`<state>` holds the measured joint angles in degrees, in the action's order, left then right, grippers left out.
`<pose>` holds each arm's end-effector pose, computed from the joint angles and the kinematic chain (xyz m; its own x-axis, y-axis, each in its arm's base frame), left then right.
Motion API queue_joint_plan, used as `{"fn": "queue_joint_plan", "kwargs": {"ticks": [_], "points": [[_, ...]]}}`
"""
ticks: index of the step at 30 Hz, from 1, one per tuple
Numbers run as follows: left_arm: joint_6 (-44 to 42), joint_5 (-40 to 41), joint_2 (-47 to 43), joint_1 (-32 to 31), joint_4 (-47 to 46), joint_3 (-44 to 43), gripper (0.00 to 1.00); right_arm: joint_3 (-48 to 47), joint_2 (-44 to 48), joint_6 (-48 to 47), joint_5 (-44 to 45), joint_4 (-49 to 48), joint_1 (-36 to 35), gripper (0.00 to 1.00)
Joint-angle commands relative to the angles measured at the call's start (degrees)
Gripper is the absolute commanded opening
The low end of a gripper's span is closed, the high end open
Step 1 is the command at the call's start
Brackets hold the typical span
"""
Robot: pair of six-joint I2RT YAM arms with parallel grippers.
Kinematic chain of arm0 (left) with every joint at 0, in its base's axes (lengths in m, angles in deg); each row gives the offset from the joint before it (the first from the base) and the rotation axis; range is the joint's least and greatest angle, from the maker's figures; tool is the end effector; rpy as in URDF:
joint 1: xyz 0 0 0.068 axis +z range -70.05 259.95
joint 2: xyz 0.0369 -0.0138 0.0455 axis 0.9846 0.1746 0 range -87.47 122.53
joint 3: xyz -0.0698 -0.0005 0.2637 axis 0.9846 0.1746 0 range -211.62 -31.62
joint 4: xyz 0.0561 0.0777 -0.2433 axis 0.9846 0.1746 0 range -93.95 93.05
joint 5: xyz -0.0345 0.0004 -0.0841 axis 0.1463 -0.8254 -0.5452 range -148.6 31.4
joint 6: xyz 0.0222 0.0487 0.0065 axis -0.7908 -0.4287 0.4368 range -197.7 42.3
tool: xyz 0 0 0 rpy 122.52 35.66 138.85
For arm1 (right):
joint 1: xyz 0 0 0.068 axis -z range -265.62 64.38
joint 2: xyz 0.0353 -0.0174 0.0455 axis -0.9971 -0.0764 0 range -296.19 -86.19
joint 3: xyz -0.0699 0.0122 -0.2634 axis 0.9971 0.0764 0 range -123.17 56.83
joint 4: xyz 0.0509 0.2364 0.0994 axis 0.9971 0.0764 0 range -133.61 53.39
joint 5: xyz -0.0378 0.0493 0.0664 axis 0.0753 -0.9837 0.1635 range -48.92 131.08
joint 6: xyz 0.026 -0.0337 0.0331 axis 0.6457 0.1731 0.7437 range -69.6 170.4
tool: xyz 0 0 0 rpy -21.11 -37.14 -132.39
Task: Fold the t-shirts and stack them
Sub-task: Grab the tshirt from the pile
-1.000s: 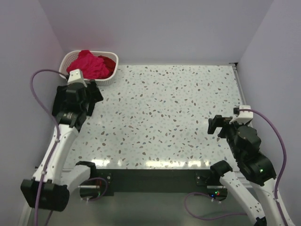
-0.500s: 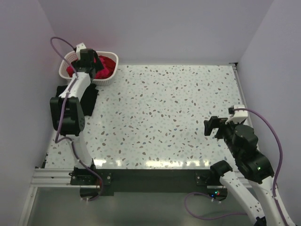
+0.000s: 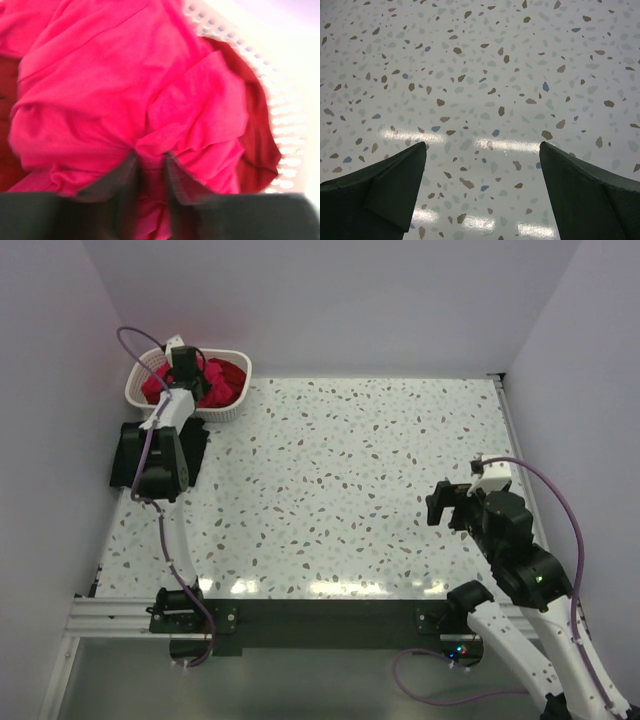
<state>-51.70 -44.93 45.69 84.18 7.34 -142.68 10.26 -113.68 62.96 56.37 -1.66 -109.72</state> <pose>0.5387 0.0483 0.2097 -0.3755 -0.4549 -0.8075 -0.4819 0.8400 -0.2491 0.0929 0.0312 0.3300 -0.3835 0.0581 -0.9217 -0.0908 0.9908 0.1002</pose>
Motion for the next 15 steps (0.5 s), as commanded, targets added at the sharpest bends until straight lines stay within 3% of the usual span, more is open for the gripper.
{"fn": "queue_joint_plan", "kwargs": {"ticks": [1,2,3,9,15], "points": [[-1.56,-6.10,-4.38,0.34,-9.96,1.89,0.22,-0.19,0.06,0.01,-0.44,-1.96,-0.16,0.99],[-1.57,-6.46,-5.53,0.34,-10.41,2.51,0.05,-0.19,0.15,0.01,-0.52,-1.88,-0.16,0.99],[-1.57,-6.73,-6.68,0.34,-10.41,2.70,0.00,-0.28,0.15,0.01,-0.61,-1.88,-0.16,0.99],[-0.42,-9.89,-17.83,-2.11,-10.41,2.87,0.00,-1.85,-0.55,0.27,-1.14,-1.18,-0.16,0.99],[-2.88,-12.87,-28.48,-10.90,-12.35,0.07,0.00,-5.02,-0.47,1.15,-2.54,0.49,-0.16,0.99]]}}
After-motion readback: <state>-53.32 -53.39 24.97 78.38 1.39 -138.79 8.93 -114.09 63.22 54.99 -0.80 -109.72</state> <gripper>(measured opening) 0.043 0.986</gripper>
